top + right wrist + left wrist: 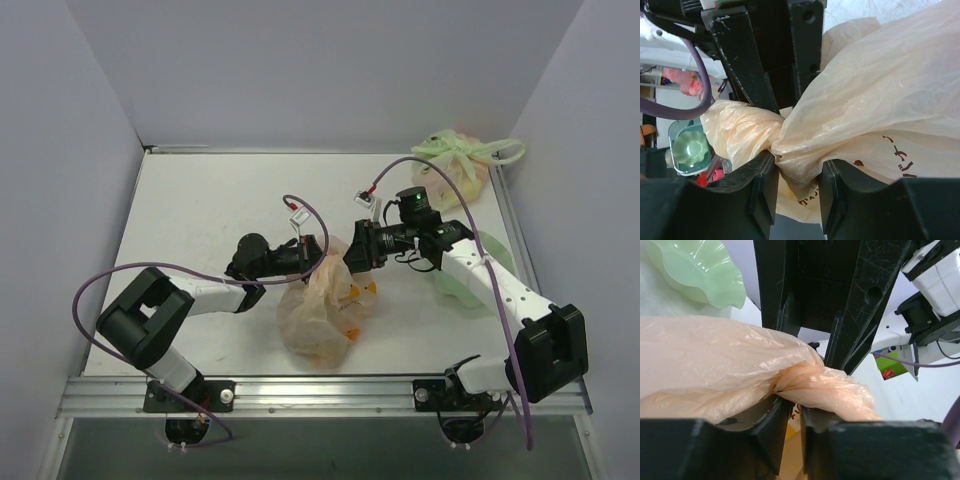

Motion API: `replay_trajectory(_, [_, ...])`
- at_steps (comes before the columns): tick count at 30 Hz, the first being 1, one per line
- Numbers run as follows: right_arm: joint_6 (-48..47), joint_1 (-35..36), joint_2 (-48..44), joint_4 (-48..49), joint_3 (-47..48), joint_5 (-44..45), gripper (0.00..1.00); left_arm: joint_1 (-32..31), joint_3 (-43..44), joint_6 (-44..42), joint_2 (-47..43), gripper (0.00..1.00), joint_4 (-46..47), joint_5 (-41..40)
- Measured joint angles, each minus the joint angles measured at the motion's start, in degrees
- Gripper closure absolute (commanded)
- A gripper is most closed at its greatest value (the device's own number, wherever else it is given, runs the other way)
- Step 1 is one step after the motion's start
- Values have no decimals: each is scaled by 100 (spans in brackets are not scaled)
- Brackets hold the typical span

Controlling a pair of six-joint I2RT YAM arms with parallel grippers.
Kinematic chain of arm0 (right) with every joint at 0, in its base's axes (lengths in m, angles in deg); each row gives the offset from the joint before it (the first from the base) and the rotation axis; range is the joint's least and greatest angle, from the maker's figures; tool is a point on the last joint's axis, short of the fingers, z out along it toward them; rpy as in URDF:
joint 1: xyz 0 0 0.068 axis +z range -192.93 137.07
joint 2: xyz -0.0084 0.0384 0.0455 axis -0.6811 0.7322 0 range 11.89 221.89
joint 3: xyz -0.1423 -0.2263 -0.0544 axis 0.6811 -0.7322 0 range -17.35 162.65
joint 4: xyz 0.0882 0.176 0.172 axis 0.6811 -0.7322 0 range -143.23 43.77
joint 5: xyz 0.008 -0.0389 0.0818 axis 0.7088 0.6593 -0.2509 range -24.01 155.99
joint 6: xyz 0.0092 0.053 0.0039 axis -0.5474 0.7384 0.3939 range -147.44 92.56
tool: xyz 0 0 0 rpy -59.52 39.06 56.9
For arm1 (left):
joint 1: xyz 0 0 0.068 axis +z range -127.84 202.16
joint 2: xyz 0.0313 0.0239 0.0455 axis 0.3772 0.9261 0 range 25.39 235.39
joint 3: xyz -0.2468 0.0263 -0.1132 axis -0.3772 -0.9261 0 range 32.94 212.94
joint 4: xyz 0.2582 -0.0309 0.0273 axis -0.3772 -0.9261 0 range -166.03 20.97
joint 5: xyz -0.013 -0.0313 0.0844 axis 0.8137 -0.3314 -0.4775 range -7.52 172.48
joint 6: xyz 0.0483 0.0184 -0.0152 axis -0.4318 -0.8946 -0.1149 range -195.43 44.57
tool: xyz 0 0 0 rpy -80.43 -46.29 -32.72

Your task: Place the fake fruits into the plastic bag and tie a complex knot

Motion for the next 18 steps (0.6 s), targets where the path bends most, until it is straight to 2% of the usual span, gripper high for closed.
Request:
replay_trajectory(1, [-59,0,0,-20,0,-33,73,4,0,-4,0,64,0,37])
replay_trajectory(4, [-262,0,-2,-114,2,-116,61,7,0,-2,0,62,-2,157])
replay_trajectory(7, [-444,0,-13,-225,11,-122,60,7,-7,-7,0,64,-4,221])
replay_trajectory(9, [-546,-11,-31,-313,15,-109,49,7,-7,-4,2,66,-2,256])
replay_trajectory(15, [-828,-131,-76,-758,20,-50,49,7,-7,-11,4,66,66,273])
replay_trajectory(18, [-986,-205,-111,-970,33,-74,57,9,-7,-20,7,64,66,269])
